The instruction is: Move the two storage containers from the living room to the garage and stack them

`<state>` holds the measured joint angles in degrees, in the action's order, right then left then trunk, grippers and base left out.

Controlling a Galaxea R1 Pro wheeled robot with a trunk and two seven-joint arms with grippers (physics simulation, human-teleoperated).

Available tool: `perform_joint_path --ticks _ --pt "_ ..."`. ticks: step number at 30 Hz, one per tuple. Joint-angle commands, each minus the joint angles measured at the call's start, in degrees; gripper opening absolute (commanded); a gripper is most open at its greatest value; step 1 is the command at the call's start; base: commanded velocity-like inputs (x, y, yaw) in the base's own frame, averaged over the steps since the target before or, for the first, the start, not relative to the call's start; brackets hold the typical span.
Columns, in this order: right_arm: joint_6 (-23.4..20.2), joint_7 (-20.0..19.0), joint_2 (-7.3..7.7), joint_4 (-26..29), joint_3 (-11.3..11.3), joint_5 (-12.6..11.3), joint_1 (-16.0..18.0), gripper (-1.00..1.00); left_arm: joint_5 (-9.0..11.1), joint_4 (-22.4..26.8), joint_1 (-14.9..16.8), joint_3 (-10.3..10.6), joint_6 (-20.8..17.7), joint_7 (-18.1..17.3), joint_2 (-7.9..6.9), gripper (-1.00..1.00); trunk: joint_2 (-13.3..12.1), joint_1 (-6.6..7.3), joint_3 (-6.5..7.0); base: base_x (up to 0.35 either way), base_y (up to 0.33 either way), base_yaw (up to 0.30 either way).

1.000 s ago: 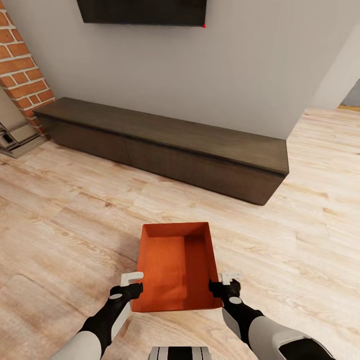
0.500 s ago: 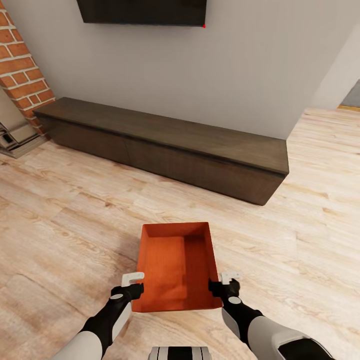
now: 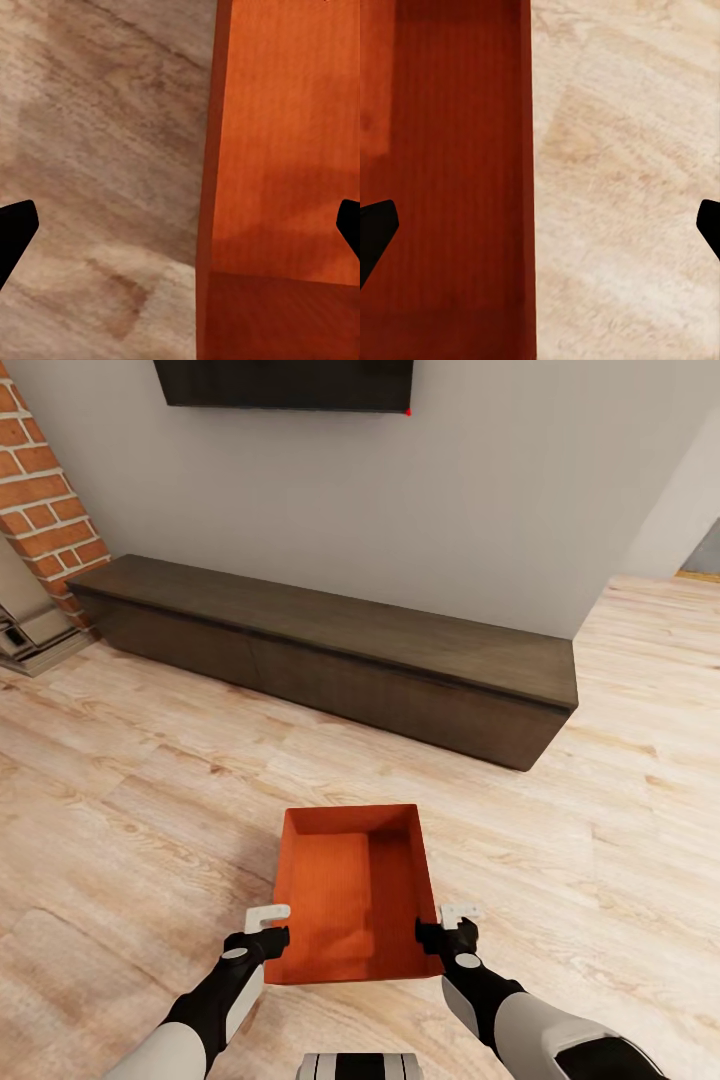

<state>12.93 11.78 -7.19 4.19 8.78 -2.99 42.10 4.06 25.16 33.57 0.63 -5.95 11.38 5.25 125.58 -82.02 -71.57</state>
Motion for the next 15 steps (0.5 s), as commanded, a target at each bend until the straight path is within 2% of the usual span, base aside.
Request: perform_joint_path --ticks 1,15 --pt "0.1 0.3 -0.01 -0.1 0.5 -0.3 0.0 1.0 0.4 0.1 0.0 0.1 -0.3 0.2 0.01 1.0 0.0 0.01 -0.04 0.0 0.0 0.0" --pt "0.1 -0.6 -0.33 -0.1 0.5 -0.2 0.0 1.0 0.4 0.0 0.0 0.2 -0.3 0.2 0.02 1.0 0.0 0.01 -0.04 0.0 0.0 0.0"
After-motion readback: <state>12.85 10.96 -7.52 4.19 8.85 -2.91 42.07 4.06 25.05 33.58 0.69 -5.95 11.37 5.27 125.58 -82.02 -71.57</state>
